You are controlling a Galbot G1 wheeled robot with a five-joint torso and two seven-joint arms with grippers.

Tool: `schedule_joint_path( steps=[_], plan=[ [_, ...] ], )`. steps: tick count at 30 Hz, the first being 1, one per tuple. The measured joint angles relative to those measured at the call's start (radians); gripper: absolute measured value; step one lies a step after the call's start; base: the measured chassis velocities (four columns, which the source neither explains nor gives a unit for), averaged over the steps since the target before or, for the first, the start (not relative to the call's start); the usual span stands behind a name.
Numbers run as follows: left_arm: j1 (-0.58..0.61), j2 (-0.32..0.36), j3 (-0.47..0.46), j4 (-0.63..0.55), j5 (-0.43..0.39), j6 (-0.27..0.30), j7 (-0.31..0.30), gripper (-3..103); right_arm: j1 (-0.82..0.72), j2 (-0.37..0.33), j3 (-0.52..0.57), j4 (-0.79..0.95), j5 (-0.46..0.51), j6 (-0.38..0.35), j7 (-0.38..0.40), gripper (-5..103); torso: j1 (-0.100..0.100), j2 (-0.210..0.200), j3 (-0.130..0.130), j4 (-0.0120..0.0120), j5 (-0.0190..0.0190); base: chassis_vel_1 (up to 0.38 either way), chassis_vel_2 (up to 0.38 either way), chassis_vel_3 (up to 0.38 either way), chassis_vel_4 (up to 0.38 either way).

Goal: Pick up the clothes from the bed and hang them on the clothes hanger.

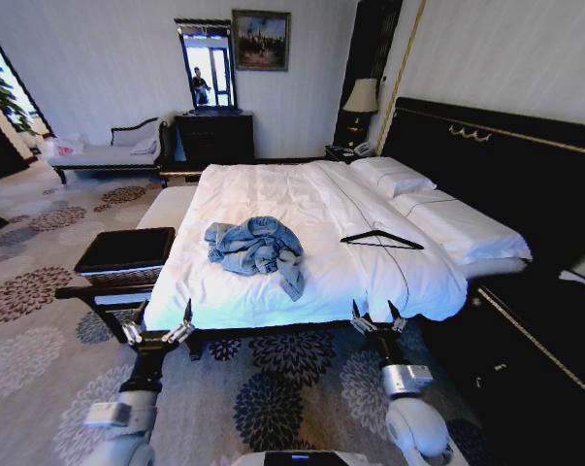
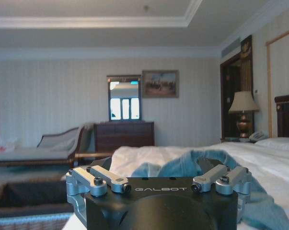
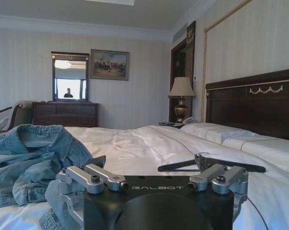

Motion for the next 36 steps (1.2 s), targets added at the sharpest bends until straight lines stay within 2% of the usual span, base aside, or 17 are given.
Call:
schedule_joint_path(
  steps=[3,4,10,36],
  plan=[
    [0.010,-0.007,0.018,-0.034,-0.013,0.003,0.001,100,-0.001,0.010,-0.002,0.004,-0.012,0.039,0.009,100,0.000,0.000,0.000,0.0001,0.0003,0.000,0.000,0.000,0.000],
    [0.011,-0.003,0.017,-0.060,-0.025,0.012,0.001,100,0.001,0.016,-0.004,0.002,-0.012,0.086,0.021,100,0.000,0.000,0.000,0.0000,0.0004,0.000,0.000,0.000,0.000],
    [0.010,0.006,0.002,-0.051,-0.028,0.004,0.001,100,-0.004,0.031,-0.003,-0.017,-0.036,0.157,0.002,100,0.000,0.000,0.000,0.0001,0.0003,0.000,0.000,0.000,0.000],
    [0.057,0.003,0.024,-0.047,-0.012,-0.043,-0.004,100,-0.041,0.113,-0.006,-0.039,-0.113,0.229,-0.031,100,0.000,0.000,0.000,-0.0001,0.0004,-0.008,0.008,0.007,-0.008]
  ],
)
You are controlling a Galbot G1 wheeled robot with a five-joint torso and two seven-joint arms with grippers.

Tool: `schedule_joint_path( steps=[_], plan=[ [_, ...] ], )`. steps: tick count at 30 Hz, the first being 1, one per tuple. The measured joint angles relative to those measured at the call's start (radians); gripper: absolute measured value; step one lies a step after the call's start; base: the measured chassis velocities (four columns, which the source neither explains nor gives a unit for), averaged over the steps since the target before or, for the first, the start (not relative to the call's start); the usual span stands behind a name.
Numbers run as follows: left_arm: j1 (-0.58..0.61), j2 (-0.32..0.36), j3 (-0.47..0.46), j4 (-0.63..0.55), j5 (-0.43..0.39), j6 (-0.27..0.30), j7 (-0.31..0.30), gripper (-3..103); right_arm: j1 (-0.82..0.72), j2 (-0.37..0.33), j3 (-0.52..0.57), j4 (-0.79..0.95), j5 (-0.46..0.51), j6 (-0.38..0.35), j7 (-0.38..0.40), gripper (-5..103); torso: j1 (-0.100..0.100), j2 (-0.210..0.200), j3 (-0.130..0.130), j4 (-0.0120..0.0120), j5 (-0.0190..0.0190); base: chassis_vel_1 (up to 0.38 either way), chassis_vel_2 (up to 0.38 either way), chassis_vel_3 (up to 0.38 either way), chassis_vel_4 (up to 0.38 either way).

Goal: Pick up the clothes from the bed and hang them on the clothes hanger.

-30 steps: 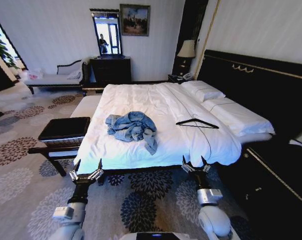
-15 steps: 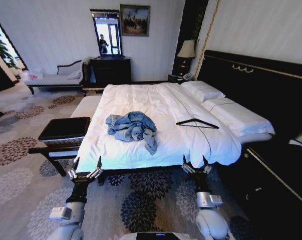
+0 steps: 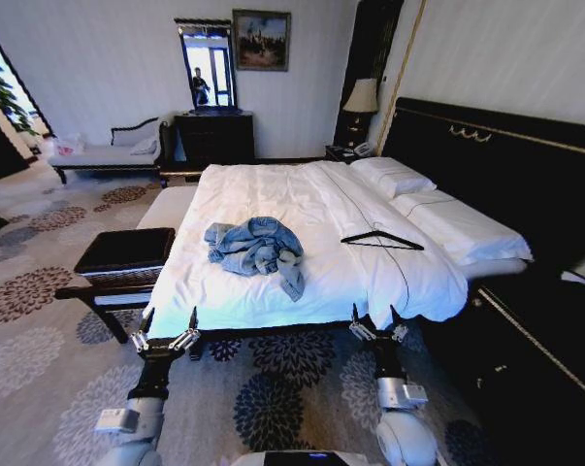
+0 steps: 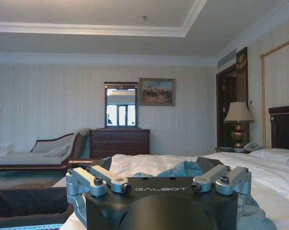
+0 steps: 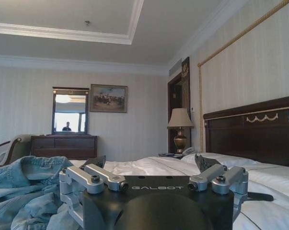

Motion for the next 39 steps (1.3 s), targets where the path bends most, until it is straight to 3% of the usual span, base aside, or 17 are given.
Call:
schedule_joint_path(
  steps=[39],
  plan=[
    [0.024,0.021,-0.023,-0.007,-0.027,-0.072,0.004,100,0.002,0.040,-0.006,-0.036,-0.027,0.022,-0.003,100,0.001,0.000,0.000,0.0000,-0.0001,-0.168,0.164,0.168,-0.170]
  ],
)
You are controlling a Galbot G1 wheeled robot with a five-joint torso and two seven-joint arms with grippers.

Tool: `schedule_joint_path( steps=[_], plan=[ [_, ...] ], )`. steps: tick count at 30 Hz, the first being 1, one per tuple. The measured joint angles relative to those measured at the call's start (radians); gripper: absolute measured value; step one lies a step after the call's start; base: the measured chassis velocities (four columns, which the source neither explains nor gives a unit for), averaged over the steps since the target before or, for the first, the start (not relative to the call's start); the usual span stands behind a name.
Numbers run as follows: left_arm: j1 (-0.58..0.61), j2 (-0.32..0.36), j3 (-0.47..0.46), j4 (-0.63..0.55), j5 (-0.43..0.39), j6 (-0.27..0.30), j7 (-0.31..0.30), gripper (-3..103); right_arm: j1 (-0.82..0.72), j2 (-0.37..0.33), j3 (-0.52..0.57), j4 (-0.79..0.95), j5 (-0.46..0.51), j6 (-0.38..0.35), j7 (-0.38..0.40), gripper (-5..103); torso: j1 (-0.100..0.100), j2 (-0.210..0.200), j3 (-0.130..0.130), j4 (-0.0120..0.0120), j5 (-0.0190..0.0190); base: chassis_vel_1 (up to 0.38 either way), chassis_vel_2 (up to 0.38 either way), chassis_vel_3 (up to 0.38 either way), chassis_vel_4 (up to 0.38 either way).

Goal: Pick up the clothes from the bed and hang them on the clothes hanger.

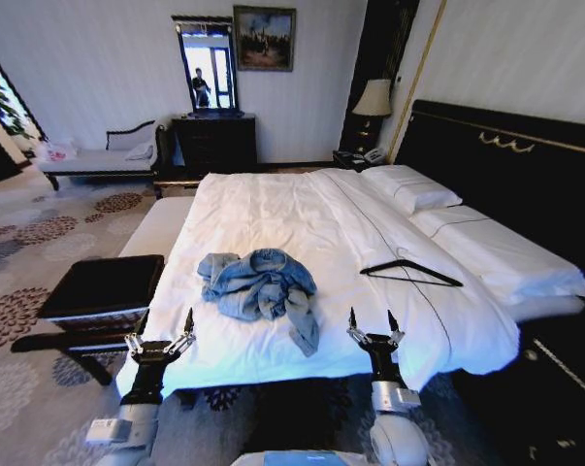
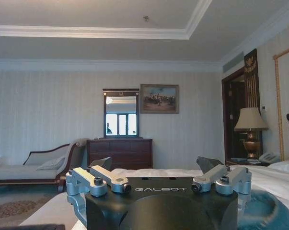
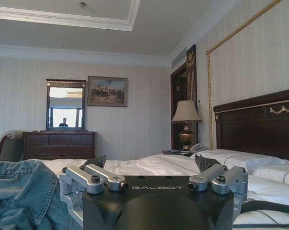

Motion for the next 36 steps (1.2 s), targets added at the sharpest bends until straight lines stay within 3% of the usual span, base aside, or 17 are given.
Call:
schedule_joint_path(
  steps=[10,36],
  plan=[
    [-0.001,-0.001,-0.008,0.008,-0.006,-0.009,0.001,100,0.008,0.004,-0.003,-0.007,-0.004,0.004,0.001,100,0.000,0.000,0.000,0.0001,0.0000,-0.153,0.153,0.144,-0.132],
    [-0.040,-0.008,-0.001,0.073,-0.011,-0.007,0.002,100,0.047,0.016,-0.007,-0.082,-0.046,0.033,0.003,100,0.000,0.000,0.000,0.0001,0.0000,-0.111,-0.034,0.117,0.024]
  ],
)
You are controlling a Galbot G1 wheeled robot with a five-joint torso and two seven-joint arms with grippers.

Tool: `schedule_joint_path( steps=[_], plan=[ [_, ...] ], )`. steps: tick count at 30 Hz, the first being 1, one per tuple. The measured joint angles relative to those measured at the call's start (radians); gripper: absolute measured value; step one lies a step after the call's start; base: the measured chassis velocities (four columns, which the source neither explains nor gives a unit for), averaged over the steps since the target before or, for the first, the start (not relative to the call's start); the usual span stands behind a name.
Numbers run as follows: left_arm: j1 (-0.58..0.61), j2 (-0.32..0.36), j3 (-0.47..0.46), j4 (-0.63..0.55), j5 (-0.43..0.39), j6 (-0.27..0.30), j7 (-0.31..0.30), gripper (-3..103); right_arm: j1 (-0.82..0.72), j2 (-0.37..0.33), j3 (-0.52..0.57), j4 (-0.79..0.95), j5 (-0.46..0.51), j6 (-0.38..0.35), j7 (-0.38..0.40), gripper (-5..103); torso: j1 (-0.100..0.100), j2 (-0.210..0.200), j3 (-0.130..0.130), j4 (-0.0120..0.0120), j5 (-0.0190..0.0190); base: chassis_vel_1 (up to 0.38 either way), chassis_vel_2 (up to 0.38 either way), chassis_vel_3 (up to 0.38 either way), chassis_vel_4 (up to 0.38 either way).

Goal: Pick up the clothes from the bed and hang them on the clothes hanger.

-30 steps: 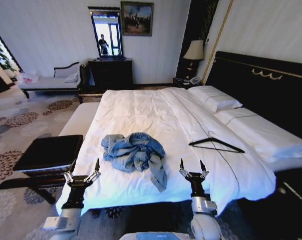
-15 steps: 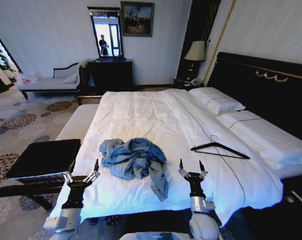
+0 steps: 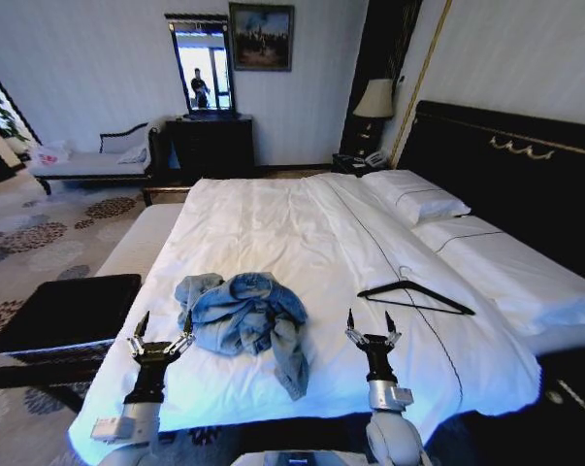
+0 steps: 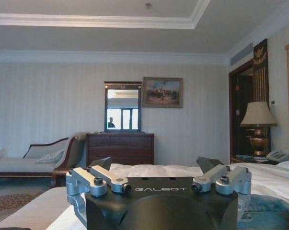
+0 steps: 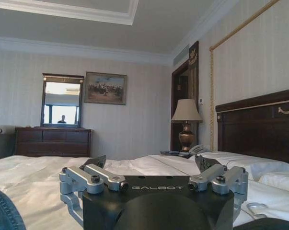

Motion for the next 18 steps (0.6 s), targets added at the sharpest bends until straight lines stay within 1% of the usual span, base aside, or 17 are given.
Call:
schedule_joint_path(
  steps=[7,18],
  plan=[
    [-0.011,-0.007,0.002,0.017,0.006,0.002,0.000,100,0.012,-0.004,-0.006,-0.019,-0.001,0.016,-0.007,100,0.000,0.000,0.000,0.0000,-0.0001,0.006,0.089,0.006,-0.070],
    [-0.024,-0.009,0.005,0.029,0.009,0.007,-0.001,100,0.029,-0.004,-0.009,-0.040,-0.002,0.017,-0.003,100,-0.001,0.000,0.000,-0.0001,0.0001,0.000,0.000,0.000,0.000]
  ],
)
